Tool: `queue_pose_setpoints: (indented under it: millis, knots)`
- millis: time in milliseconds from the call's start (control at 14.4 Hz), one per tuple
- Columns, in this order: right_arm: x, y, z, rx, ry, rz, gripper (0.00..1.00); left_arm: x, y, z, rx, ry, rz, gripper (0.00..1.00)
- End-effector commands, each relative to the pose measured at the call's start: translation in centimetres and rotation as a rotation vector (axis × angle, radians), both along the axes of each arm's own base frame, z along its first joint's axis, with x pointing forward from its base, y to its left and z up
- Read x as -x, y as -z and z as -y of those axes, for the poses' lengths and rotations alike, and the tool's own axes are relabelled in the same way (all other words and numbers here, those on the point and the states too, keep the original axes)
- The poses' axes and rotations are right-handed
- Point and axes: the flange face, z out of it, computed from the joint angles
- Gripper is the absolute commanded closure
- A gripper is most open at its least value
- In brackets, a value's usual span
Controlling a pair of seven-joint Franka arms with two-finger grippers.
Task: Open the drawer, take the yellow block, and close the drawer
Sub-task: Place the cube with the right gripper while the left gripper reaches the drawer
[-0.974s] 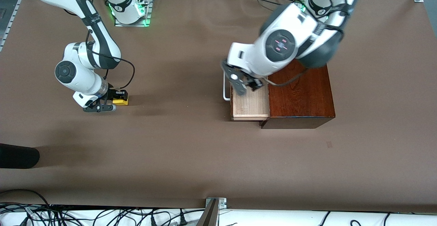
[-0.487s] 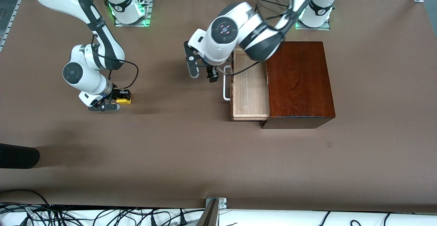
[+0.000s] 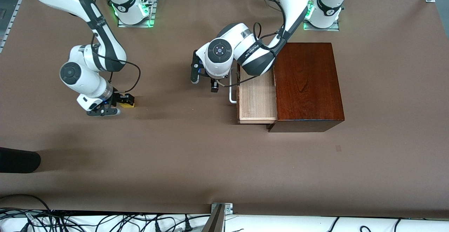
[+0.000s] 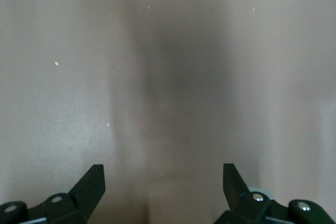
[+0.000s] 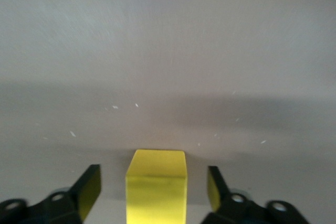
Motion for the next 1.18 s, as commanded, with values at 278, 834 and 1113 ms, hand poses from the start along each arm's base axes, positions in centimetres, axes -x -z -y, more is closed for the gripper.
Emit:
queue_pose_setpoints:
  millis: [278, 834, 1113]
  knots:
    - [-3.6, -20.7, 0.0, 0.032, -0.097, -0.018, 0.00, -0.2, -0.5, -1.5, -0.069, 0.034, 0.004, 0.00]
    - [0.3, -34.7, 0.9, 0.022, -0.080, 0.034, 0.00, -0.6, -0.5, -1.7, -0.074, 0.032, 0.013, 0.00]
    - [-0.2, -35.4, 1.0, 0.010, -0.082, 0.028, 0.00, -0.7, -0.1, -2.1, -0.104, 0.047, 0.029, 0.00]
